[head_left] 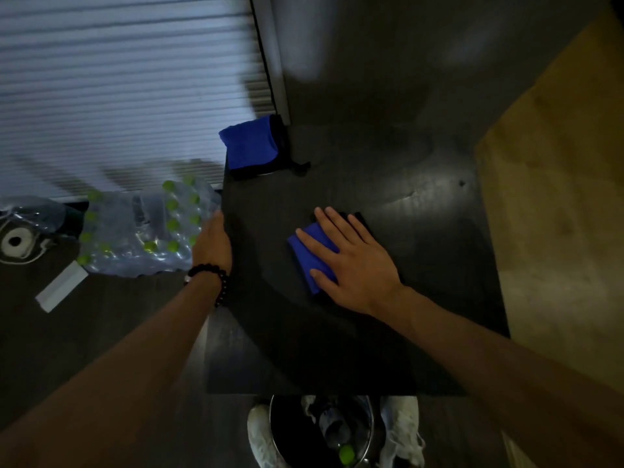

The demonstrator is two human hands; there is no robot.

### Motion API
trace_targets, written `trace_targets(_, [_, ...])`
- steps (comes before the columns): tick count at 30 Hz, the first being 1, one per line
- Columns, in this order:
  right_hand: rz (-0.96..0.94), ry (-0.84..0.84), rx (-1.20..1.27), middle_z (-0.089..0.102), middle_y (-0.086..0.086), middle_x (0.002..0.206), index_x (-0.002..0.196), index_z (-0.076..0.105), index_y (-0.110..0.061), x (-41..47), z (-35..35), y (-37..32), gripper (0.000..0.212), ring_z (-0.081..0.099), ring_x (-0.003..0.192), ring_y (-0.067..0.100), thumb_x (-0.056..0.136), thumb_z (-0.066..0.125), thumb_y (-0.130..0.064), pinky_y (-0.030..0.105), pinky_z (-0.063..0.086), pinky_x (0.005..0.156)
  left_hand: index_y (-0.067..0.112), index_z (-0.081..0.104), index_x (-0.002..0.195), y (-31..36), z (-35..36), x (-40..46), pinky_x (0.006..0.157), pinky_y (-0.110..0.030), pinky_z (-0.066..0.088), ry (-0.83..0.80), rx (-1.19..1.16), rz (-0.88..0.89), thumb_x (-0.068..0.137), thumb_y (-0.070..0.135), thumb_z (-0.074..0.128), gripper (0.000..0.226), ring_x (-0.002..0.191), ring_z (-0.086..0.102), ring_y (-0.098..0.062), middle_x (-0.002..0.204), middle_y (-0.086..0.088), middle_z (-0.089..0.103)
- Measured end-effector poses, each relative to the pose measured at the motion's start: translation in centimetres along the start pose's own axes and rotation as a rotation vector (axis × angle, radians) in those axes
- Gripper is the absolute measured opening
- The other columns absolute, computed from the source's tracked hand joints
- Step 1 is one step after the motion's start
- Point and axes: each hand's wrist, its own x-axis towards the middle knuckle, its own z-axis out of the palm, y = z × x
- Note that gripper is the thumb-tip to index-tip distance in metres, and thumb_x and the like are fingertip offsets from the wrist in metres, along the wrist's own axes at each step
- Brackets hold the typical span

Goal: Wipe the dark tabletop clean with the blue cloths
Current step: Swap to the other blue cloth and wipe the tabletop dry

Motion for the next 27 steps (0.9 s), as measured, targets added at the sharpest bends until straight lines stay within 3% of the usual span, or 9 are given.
trace_targets(4, [0.052,-0.002,-0.035,-0.003,0.009,0.169,0.160,-0.003,-0.034,-2.5,0.1,3.0,0.072,-0.005,0.155,0.026,0.098,0.017,-0.066,0.049,0.005,0.125,0.014,0.054,0.134,-0.1,-0.2,0.4,0.113,-0.042,0.032,-0.043,-0.020,-0.114,0.092,0.058,0.034,0.063,0.126,0.049,-0.029,0.139,-0.013,0.054])
trace_targets(8, [0.116,0.015,-0.062,0.000,0.009,0.169,0.161,-0.002,-0.034,-4.7,0.2,5.3,0.070,-0.003,0.155,0.025,0.100,0.013,-0.066,0.046,0.001,0.124,0.015,0.055,0.131,-0.1,0.2,0.0,0.105,-0.034,0.033,-0.022,0.014,-0.062,0.094,0.055,0.034,0.059,0.120,0.051,-0.026,0.136,-0.013,0.055])
trace_targets(10, [0.146,0.011,-0.070,0.000,0.009,0.170,0.161,-0.002,-0.034,-5.7,0.2,6.2,0.070,-0.004,0.156,0.025,0.100,0.012,-0.066,0.047,0.003,0.125,0.015,0.055,0.131,-0.1,0.3,-0.2,0.108,-0.036,0.033,-0.020,0.023,-0.028,0.094,0.053,0.035,0.057,0.123,0.050,-0.028,0.136,-0.013,0.055])
trace_targets(15, [0.234,0.002,-0.071,0.001,0.009,0.170,0.161,-0.002,-0.033,-8.0,0.1,7.7,0.067,-0.005,0.156,0.024,0.102,0.013,-0.062,0.048,0.007,0.125,0.016,0.052,0.134,0.0,0.3,-0.5,0.098,-0.026,0.027,-0.012,0.032,0.014,0.097,0.049,0.035,0.052,0.129,0.046,-0.025,0.142,-0.010,0.051])
trace_targets(27, [0.416,-0.026,-0.028,-0.005,0.009,0.170,0.161,-0.002,-0.031,-13.4,0.9,8.0,0.069,-0.010,0.155,0.023,0.100,0.011,-0.061,0.047,0.004,0.125,0.014,0.050,0.136,0.2,0.0,-1.0,0.109,-0.037,0.029,-0.022,0.081,0.015,0.097,0.050,0.032,0.057,0.130,0.045,-0.030,0.143,-0.013,0.049])
